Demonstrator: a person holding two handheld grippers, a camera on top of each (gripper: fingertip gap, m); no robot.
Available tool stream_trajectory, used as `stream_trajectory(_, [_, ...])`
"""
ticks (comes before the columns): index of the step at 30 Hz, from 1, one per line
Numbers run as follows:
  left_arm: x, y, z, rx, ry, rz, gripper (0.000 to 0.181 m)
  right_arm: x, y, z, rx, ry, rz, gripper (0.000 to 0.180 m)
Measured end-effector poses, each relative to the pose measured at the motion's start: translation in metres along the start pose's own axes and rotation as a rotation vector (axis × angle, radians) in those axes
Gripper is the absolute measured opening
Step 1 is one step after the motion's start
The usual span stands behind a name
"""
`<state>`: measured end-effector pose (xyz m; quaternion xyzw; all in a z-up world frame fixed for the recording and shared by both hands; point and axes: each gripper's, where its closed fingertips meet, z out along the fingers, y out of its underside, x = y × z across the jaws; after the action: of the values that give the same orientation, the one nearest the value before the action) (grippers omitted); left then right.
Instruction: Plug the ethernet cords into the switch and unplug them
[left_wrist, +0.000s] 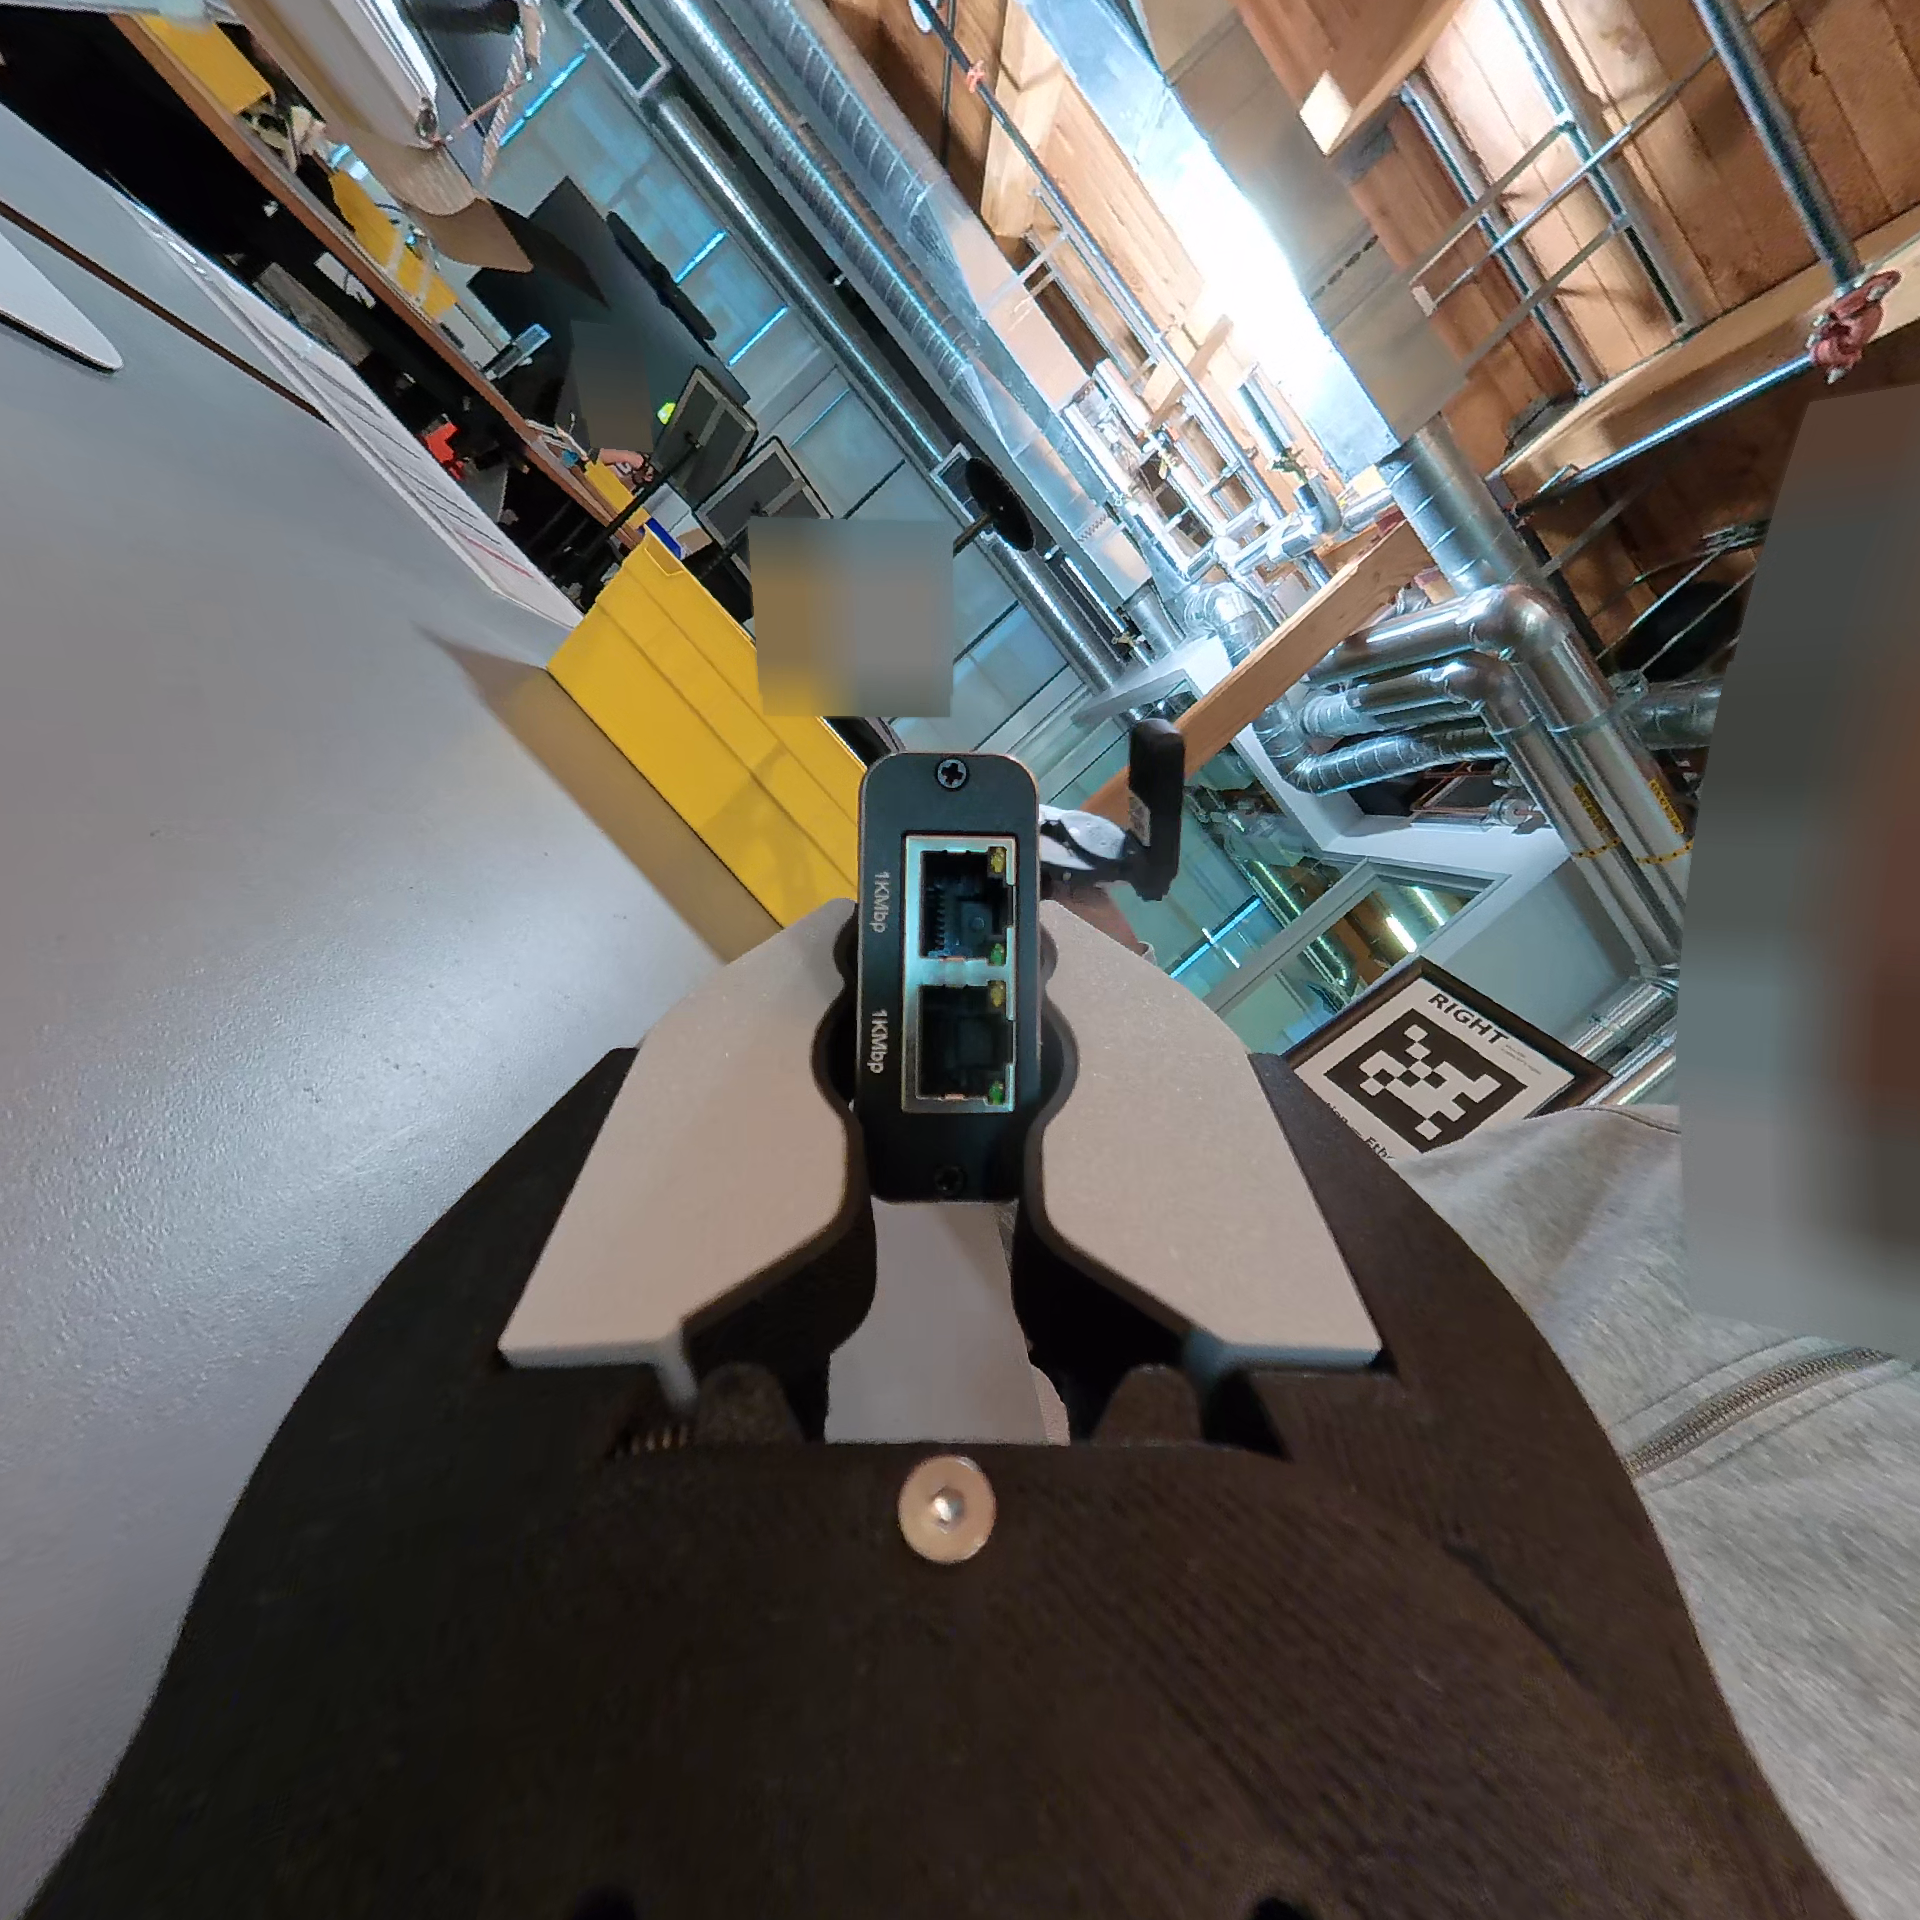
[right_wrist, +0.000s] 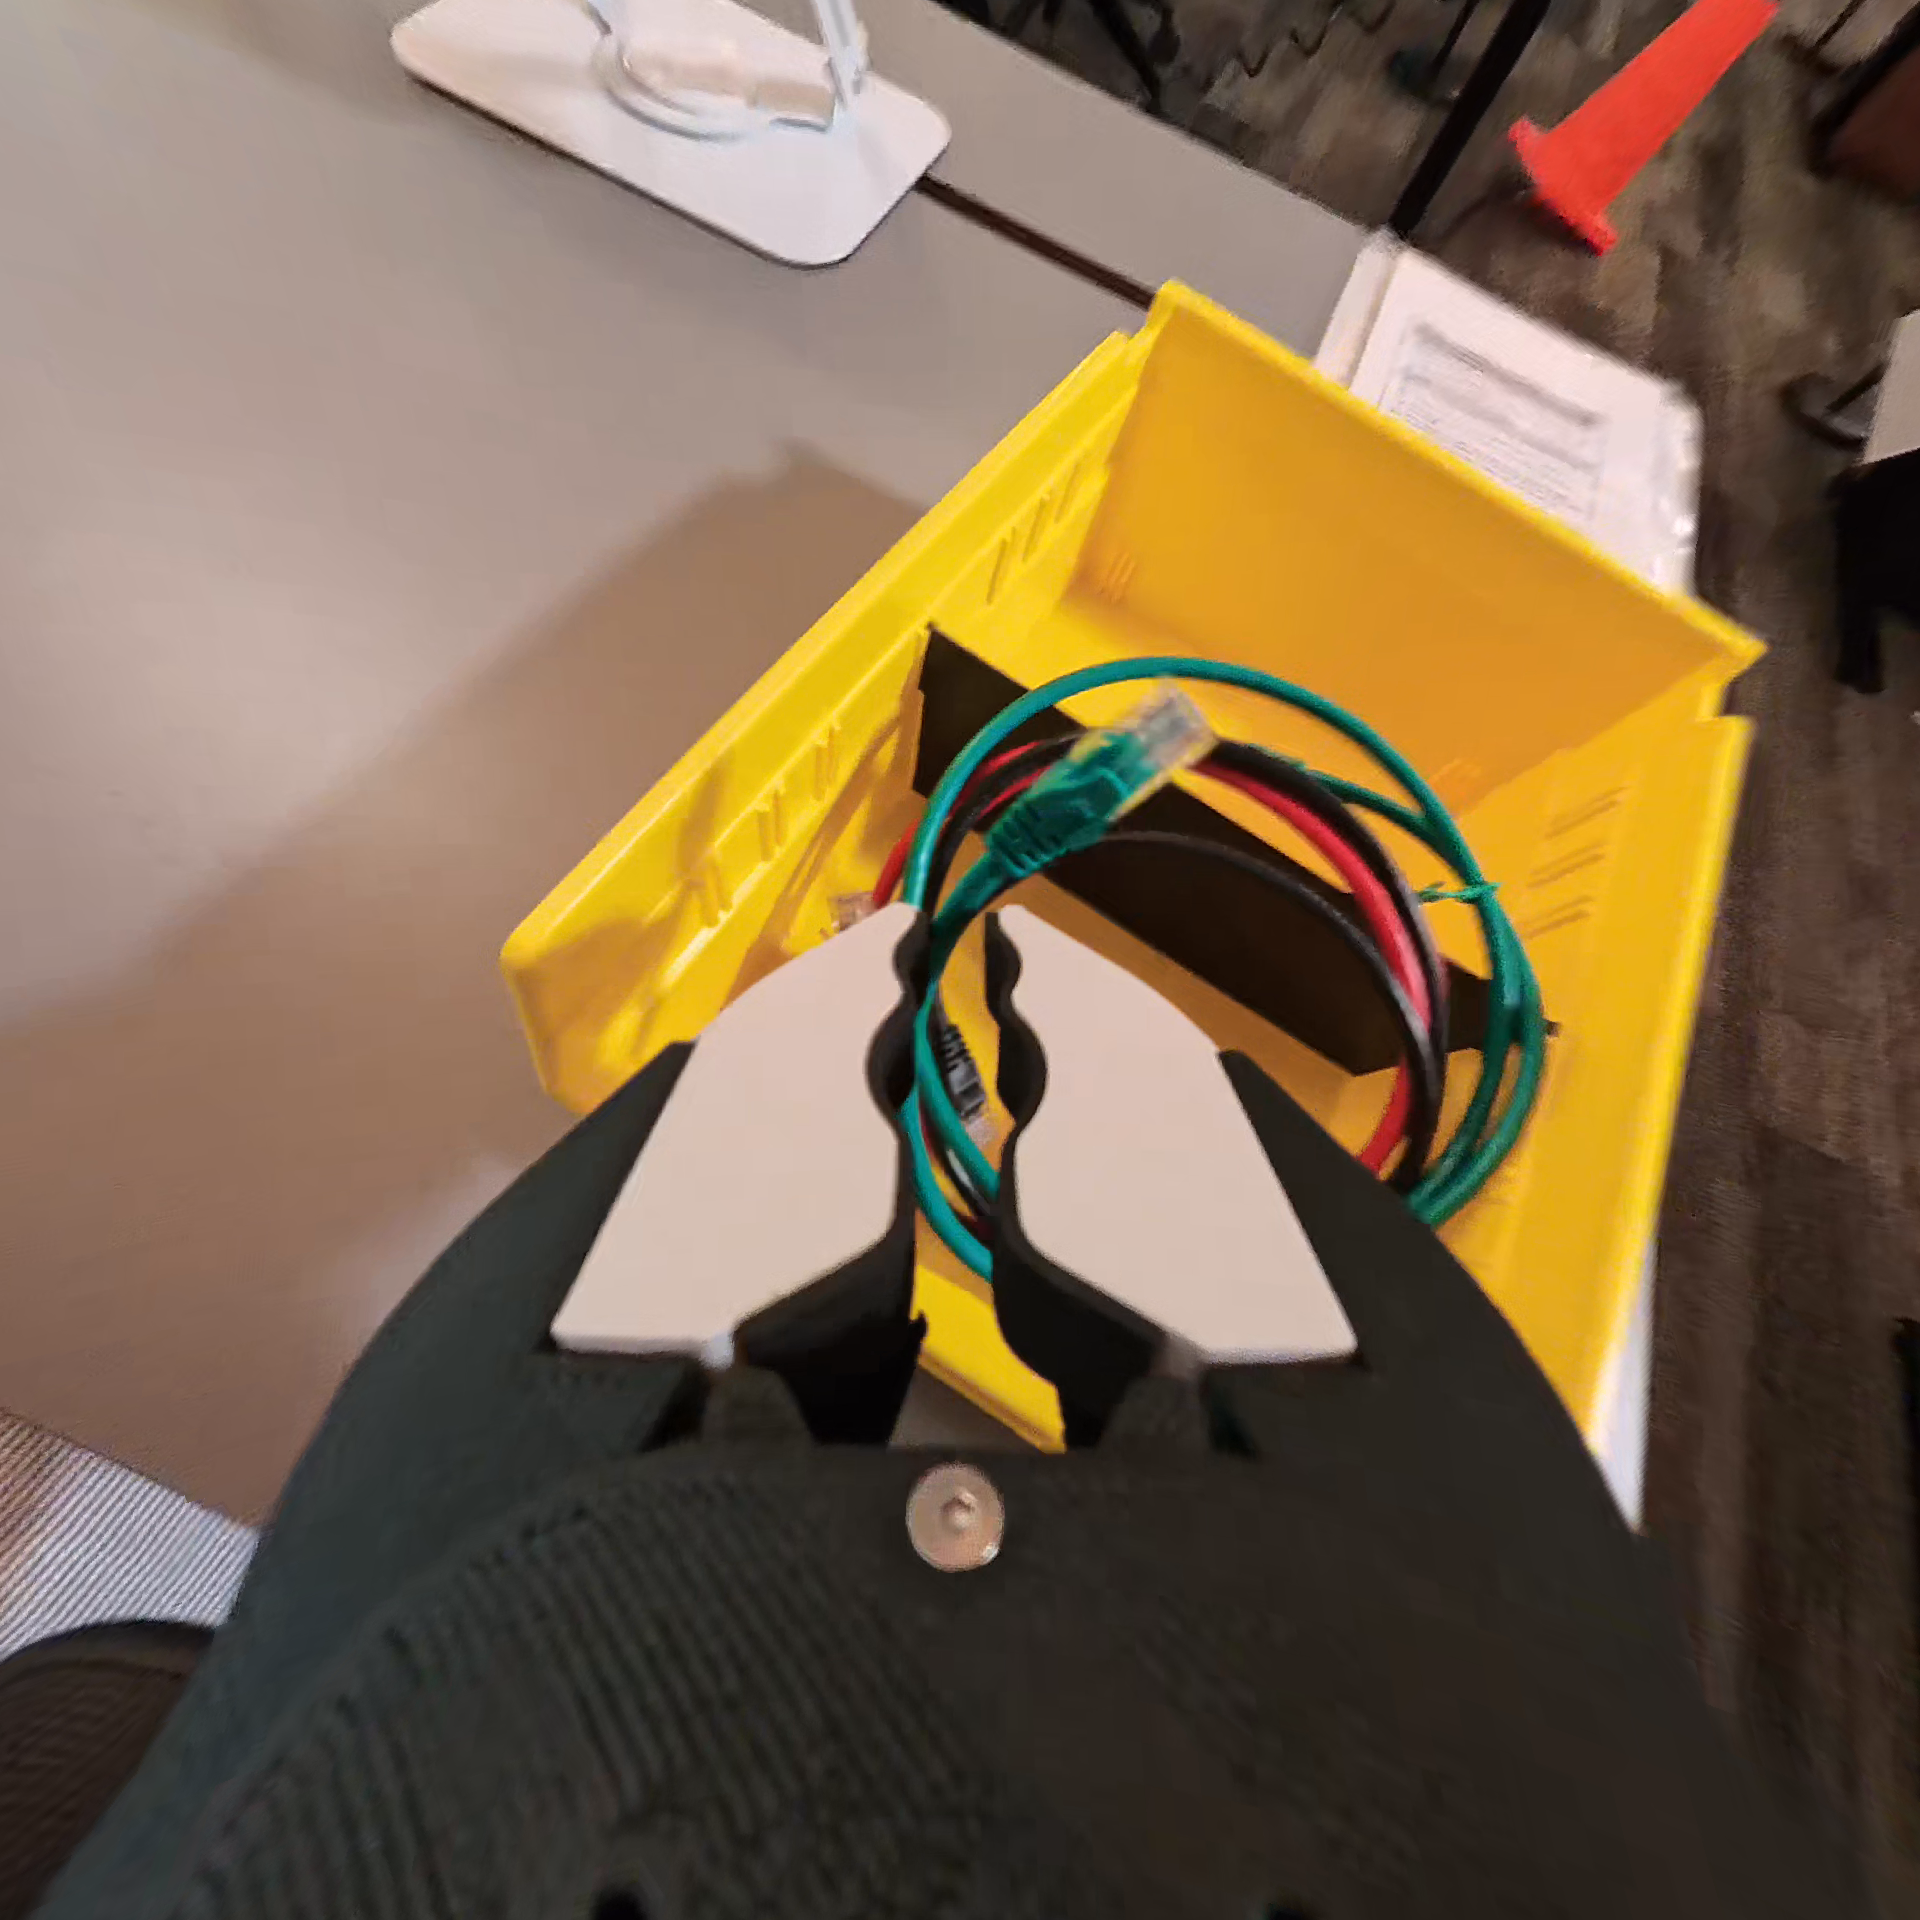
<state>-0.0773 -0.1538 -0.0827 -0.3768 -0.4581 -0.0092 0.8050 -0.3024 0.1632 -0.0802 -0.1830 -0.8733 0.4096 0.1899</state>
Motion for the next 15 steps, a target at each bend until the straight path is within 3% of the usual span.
stream_trajectory(2, [0.000, 0.000, 0.000, 0.002, -0.001, 0.001, 0.025, -0.004, 0.017, 0.009, -0.086, -0.034, 0.023, 0.039])
stream_trajectory(7, [0.000, 0.000, 0.000, 0.001, -0.002, 0.001, 0.025, 0.006, 0.009, 0.000, 0.001, 0.044, 0.023, 0.028])
stream_trajectory(15, [0.000, 0.001, 0.000, -0.001, 0.000, 0.002, 0.025, 0.031, 0.002, -0.019, 0.097, 0.153, 0.050, 0.029])
